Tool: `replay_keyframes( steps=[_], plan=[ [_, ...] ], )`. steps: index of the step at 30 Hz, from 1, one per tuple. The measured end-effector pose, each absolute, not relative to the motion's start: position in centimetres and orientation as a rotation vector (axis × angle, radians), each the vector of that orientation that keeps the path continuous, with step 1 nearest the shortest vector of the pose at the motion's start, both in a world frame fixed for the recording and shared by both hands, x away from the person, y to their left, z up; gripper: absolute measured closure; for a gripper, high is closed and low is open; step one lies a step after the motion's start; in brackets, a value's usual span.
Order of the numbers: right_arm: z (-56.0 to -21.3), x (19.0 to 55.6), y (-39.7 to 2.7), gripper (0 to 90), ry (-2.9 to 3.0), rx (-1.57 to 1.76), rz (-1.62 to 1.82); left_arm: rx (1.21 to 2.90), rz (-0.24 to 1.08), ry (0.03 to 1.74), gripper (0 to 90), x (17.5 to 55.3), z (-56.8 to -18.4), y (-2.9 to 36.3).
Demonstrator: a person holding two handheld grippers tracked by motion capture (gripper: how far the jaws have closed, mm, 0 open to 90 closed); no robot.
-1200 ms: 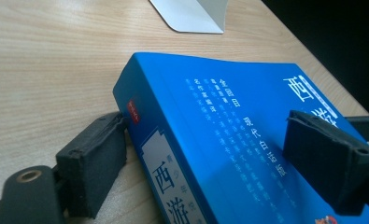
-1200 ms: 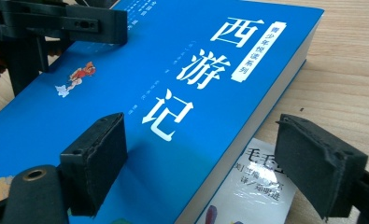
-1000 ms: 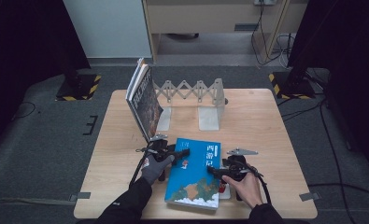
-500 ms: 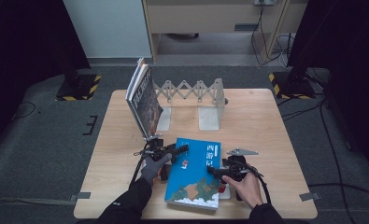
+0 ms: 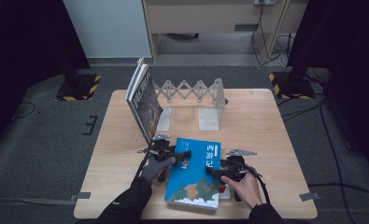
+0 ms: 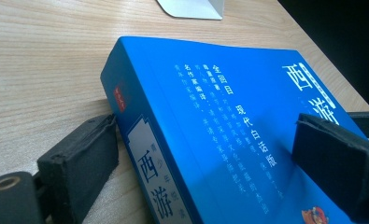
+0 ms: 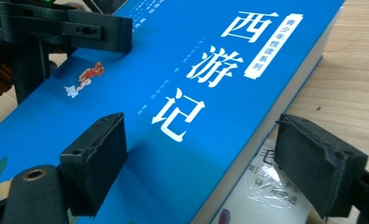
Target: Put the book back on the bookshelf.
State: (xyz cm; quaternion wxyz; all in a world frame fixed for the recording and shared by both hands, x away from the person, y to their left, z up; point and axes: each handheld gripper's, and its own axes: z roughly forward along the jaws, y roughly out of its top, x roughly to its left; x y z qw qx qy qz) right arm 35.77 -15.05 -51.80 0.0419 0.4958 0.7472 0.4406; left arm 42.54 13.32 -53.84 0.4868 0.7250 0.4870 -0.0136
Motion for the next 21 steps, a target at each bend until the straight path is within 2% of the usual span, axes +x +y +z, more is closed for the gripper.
replay_keyframes(
  steps=[11,21],
  plan=[
    [-52.22,35.84,-15.19,16.2,2.267,1.573,1.382,1.726,-0.045,1.174,6.7,42.85,-54.16,13.03],
    [-52.24,35.71,-15.09,16.2,2.252,1.584,1.386,1.799,-0.076,1.194,8.1,42.01,-53.45,13.09]
  ],
)
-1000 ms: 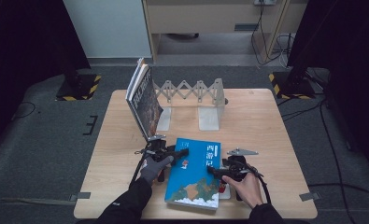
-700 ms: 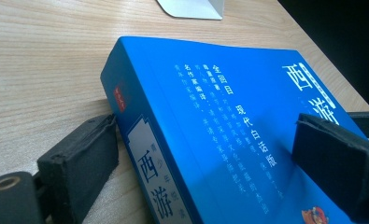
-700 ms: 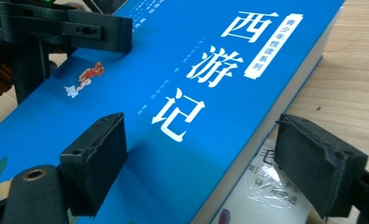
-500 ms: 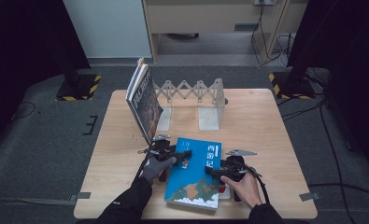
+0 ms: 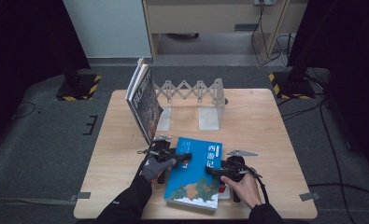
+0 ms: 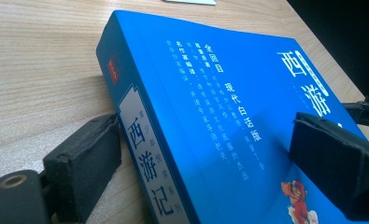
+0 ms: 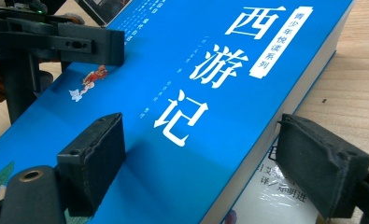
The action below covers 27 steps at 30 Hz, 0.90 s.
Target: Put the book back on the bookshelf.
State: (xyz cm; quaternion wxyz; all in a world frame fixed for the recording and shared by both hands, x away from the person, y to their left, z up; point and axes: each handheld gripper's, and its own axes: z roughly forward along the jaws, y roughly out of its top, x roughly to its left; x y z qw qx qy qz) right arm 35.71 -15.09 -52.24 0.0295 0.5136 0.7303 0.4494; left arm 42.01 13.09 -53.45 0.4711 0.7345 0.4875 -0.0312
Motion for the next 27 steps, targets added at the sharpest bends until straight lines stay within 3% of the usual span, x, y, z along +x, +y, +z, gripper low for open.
replay_keyframes(
  steps=[9,13,27],
  plan=[
    [-52.1,35.8,-15.1,15.9,2.270,1.585,1.375,1.764,-0.155,1.211,10.6,42.1,-53.5,13.4],
    [-52.1,35.9,-15.1,16.2,2.274,1.591,1.378,1.769,-0.171,1.241,17.9,42.3,-53.3,13.6],
    [-52.1,36.1,-15.6,19.8,2.290,1.587,1.394,1.752,-0.246,1.219,28.8,42.6,-52.7,14.3]
  ],
)
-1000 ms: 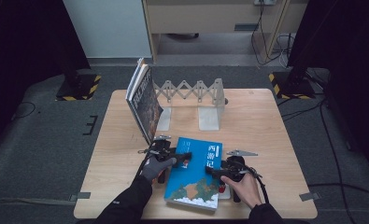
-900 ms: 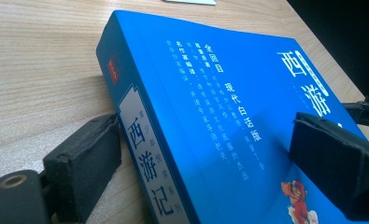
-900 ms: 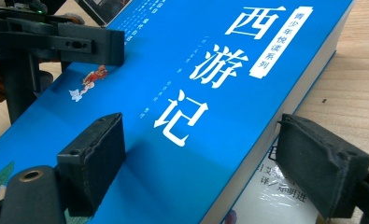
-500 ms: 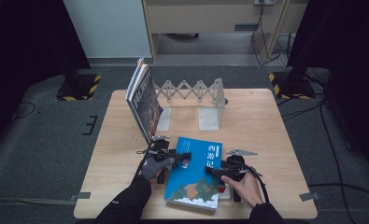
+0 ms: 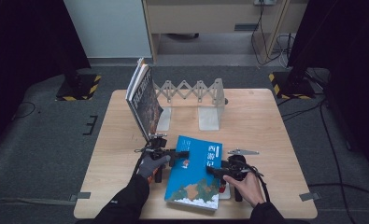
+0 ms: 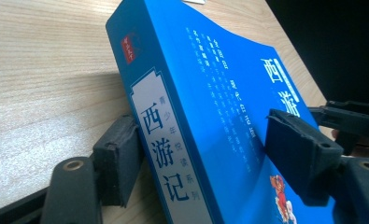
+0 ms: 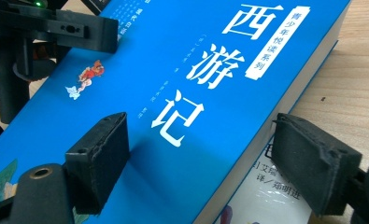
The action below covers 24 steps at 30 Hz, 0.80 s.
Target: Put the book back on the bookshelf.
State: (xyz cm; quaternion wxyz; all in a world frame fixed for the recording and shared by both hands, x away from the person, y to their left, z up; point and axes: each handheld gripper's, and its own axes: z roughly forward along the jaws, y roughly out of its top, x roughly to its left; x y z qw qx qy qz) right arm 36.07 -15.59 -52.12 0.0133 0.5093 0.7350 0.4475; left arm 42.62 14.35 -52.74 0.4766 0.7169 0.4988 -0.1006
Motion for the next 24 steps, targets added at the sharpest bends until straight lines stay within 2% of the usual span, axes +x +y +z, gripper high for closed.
replay_keyframes(
  steps=[2,6,13,24],
  plan=[
    [-52.1,36.0,-15.6,20.1,2.290,1.591,1.396,1.749,-0.281,1.218,29.2,42.6,-52.9,14.1],
    [-52.2,36.1,-15.7,21.4,2.285,1.594,1.405,1.760,-0.290,1.212,25.3,42.7,-53.2,13.7],
    [-52.1,36.1,-15.7,21.5,2.293,1.597,1.402,1.776,-0.291,1.201,24.7,42.8,-53.1,13.5],
    [-52.2,36.2,-15.8,21.7,2.294,1.596,1.418,1.750,-0.369,1.131,29.7,42.7,-52.1,13.0]
  ],
)
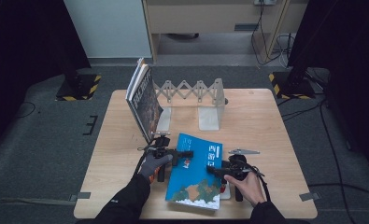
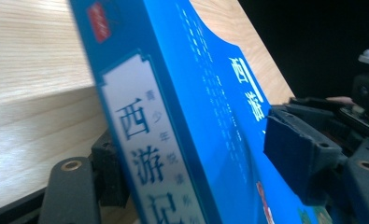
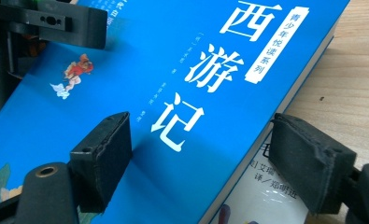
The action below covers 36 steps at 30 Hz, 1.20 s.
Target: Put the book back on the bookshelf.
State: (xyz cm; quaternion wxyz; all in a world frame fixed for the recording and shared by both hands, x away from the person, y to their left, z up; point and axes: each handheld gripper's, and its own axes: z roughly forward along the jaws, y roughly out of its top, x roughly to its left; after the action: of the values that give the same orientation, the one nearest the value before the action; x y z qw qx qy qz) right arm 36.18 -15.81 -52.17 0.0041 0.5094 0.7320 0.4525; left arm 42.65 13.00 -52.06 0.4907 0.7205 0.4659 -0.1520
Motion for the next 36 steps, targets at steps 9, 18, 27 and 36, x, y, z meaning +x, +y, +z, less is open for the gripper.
replay_keyframes(
  steps=[9,18,27,36],
  plan=[
    [-52.2,36.3,-15.6,21.8,2.306,1.571,1.440,1.822,-0.321,1.122,42.5,42.0,-50.8,12.6],
    [-52.2,36.3,-15.6,21.8,2.314,1.573,1.455,1.836,-0.290,1.107,47.9,41.2,-49.7,12.4],
    [-52.2,36.3,-15.5,22.0,2.324,1.563,1.452,1.802,-0.372,1.154,44.7,41.8,-50.5,11.9],
    [-52.1,36.3,-15.5,22.1,2.336,1.547,1.452,1.779,-0.383,1.191,55.2,41.4,-49.9,12.0]
  ],
)
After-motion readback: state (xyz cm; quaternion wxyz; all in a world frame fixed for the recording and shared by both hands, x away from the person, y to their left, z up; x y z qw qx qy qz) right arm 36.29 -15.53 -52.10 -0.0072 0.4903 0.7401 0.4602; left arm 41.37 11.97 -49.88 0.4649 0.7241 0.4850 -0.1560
